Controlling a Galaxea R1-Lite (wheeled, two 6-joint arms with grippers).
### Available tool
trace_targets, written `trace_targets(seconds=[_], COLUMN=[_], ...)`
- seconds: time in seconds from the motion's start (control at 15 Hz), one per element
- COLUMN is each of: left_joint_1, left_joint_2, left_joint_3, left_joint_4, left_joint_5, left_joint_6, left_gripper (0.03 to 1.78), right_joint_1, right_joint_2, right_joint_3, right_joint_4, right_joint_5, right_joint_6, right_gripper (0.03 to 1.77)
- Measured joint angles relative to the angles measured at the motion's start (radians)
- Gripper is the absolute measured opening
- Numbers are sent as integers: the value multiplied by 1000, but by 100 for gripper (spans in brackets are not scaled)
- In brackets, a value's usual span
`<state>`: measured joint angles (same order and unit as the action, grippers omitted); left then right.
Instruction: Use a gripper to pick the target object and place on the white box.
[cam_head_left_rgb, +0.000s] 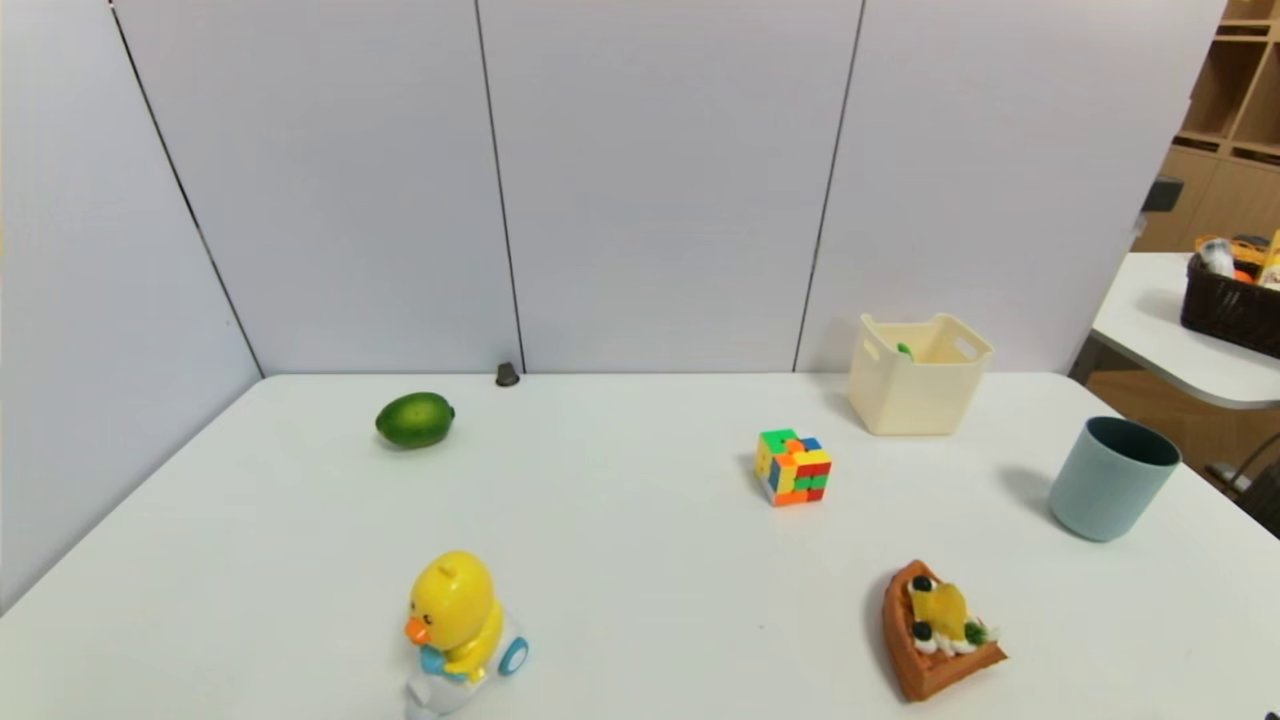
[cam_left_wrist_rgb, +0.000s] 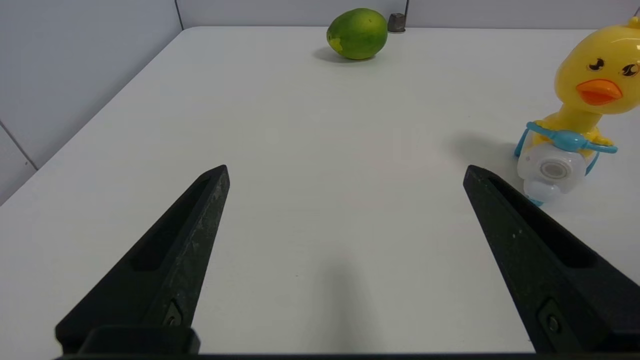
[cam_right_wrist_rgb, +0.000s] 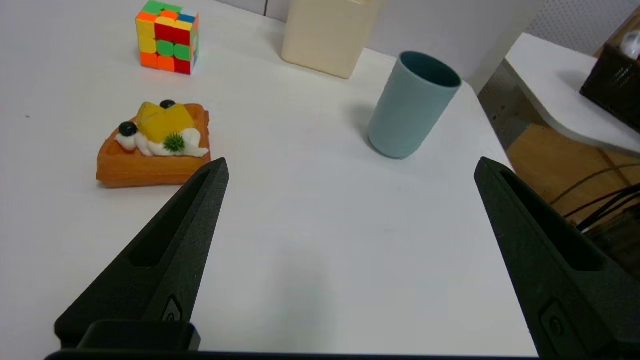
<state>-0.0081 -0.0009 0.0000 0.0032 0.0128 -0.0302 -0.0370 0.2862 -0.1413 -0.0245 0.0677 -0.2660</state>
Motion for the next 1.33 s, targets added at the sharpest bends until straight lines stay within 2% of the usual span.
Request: trace_targets(seconds=[0.13,0.53,0.67,0.93,1.33], left_joint_1=[0,0,0,0,0], left_joint_2=[0,0,0,0,0], left_joint_3=[0,0,0,0,0], left_joint_4=[0,0,0,0,0], left_joint_5=[0,0,0,0,0], left_joint_6=[0,0,0,0,0], left_gripper=[169,169,169,169,169], right_joint_1=[17,37,37,37,37], right_joint_2=[-73,-253,-275,-288,-288], right_joint_3=[70,140,141,141,141], right_joint_4=[-11,19,19,20,22], right_joint_5=[-5,-9,-11,-18,-20], right_joint_6=[49,89,150,190,187], right_gripper=[169,169,169,169,169])
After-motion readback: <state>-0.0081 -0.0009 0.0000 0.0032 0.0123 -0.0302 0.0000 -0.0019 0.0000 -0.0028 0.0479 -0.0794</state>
